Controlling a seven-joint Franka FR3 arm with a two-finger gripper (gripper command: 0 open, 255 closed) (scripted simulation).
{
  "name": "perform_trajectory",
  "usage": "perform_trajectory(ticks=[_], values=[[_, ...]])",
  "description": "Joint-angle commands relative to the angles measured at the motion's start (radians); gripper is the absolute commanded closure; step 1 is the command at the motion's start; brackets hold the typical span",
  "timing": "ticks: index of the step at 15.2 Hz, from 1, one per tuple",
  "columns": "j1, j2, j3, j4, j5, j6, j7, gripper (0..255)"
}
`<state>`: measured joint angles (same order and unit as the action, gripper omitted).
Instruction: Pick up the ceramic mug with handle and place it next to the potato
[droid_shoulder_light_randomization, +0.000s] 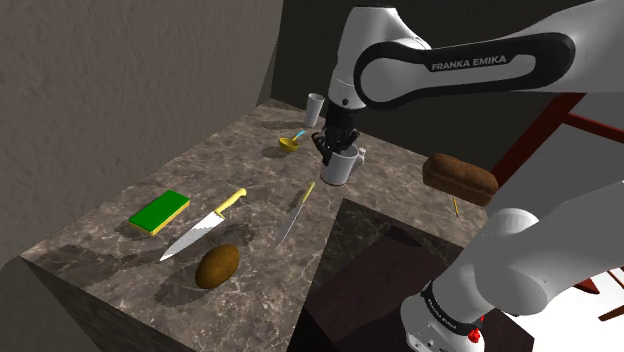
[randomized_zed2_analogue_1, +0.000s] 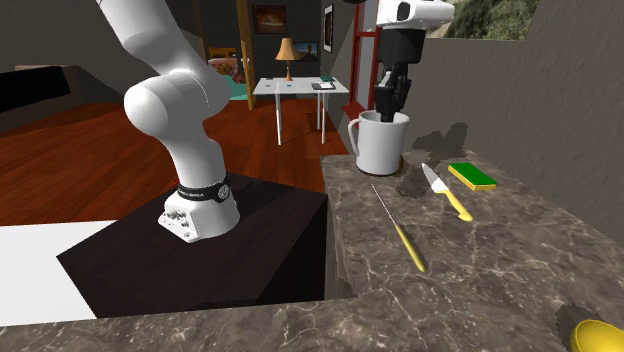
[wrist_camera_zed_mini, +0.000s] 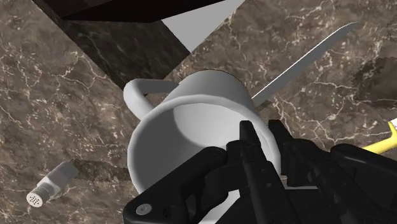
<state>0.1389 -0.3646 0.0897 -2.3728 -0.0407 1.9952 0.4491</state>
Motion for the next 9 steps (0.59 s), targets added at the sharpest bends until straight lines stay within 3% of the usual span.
perform_trajectory(ticks=[1, 9], values=[[0.021, 0.012, 0.034, 0.008, 0.013, 0.002, 0.05, 255], [0.102, 0.075, 0.174, 0.079, 0.054, -0.014, 0.249, 255]])
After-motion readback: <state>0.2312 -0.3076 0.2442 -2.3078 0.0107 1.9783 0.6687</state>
